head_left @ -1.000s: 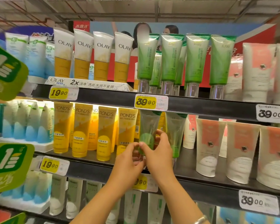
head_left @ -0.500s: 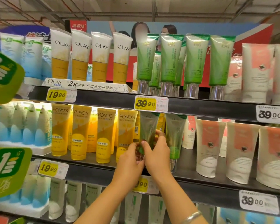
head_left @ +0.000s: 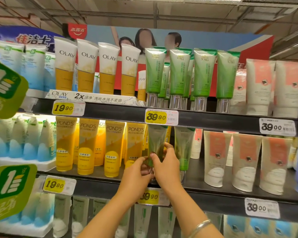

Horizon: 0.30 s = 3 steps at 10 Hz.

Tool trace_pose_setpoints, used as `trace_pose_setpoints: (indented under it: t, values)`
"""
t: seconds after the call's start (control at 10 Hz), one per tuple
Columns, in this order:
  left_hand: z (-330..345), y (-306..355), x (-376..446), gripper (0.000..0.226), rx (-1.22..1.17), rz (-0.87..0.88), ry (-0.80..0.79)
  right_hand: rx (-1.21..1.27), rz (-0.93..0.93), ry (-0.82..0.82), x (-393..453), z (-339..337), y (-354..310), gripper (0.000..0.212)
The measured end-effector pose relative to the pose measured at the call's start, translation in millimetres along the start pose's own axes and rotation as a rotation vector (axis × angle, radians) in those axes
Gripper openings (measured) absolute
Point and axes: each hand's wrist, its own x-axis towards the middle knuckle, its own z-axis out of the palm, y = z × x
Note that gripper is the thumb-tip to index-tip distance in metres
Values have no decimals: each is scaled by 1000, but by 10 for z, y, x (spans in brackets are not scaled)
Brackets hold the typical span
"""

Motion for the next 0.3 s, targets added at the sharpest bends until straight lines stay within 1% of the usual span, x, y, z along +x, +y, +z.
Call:
trace_pose_setpoints:
  t: [0.1, 0.2, 0.3]
  values:
    - [-68, 15, -11, 56, 22, 15, -1, -13, 12, 5, -37, -12, -61, 53]
    - [-189, 70, -31, 45, 16, 29, -5, -31, -25, 34, -93, -72, -101, 47]
    - [-368, 173, -63, 23, -42, 49, -39, 4, -57, 115, -174, -198, -171, 41]
